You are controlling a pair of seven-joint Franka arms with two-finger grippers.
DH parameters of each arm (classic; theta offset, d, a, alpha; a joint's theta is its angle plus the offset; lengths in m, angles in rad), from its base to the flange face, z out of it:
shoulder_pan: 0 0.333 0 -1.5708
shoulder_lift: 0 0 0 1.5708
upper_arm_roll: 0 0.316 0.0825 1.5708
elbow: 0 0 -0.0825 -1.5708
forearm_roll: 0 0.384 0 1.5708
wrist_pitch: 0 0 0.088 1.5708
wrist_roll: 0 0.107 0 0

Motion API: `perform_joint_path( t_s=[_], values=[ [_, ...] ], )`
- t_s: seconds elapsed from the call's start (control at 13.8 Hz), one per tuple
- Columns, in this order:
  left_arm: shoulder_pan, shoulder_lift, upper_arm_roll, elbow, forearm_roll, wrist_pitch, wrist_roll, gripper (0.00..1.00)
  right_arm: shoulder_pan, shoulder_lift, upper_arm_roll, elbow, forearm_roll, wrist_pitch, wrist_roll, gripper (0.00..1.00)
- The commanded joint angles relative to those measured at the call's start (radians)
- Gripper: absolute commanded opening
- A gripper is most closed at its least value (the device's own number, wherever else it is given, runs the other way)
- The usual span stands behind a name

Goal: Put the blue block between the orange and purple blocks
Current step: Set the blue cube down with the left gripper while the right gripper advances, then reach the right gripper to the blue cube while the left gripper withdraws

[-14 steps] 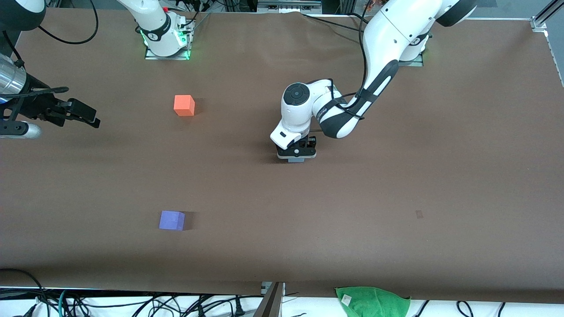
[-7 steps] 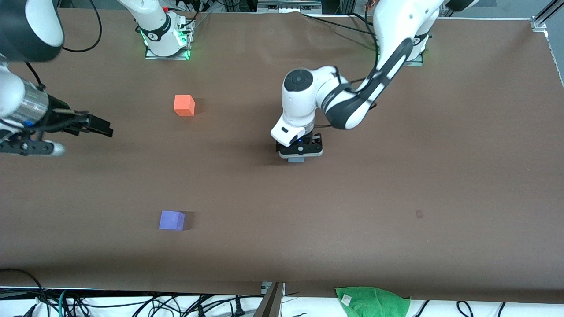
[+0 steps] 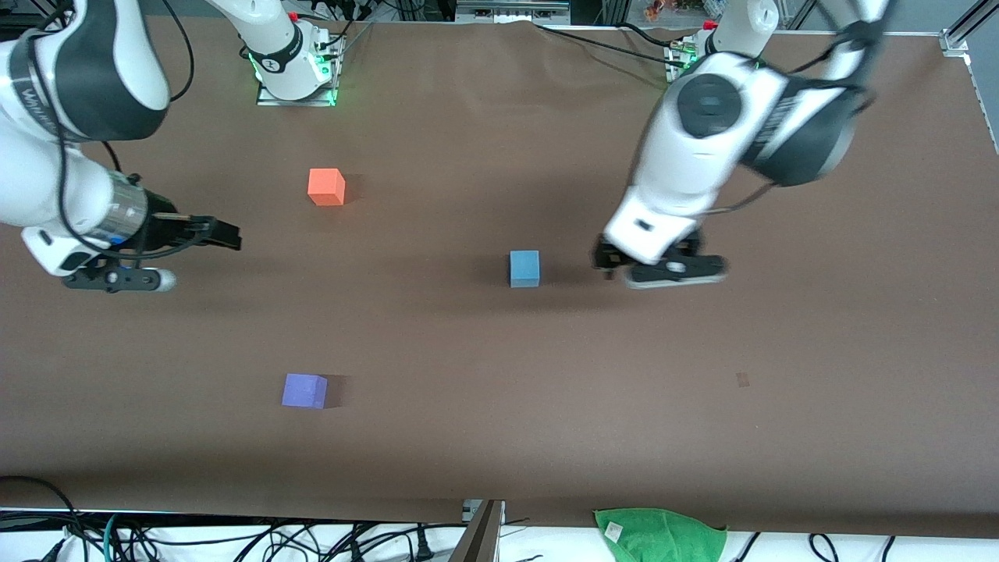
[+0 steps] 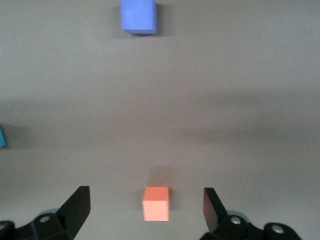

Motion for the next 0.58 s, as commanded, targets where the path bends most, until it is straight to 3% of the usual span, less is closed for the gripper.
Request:
perform_joint_path(
  t_s=[0.0,0.22,0.51],
  values=[
    [0.062,-0.004,-0.009,0.15,-0.043,-0.242,0.198,1.0,0.13,0.074,0.0,0.019,0.043,0.098,0.112,1.0],
    [0.132,-0.011,-0.015,0.248,-0.046,-0.435,0.268,1.0,0.294,0.176,-0.002,0.057,0.078,0.264,0.346,1.0],
    [0.182,-0.005,0.001,0.304,-0.025,-0.498,0.351,1.0,0.484,0.356,-0.009,0.184,0.029,0.389,0.536,1.0]
  ],
)
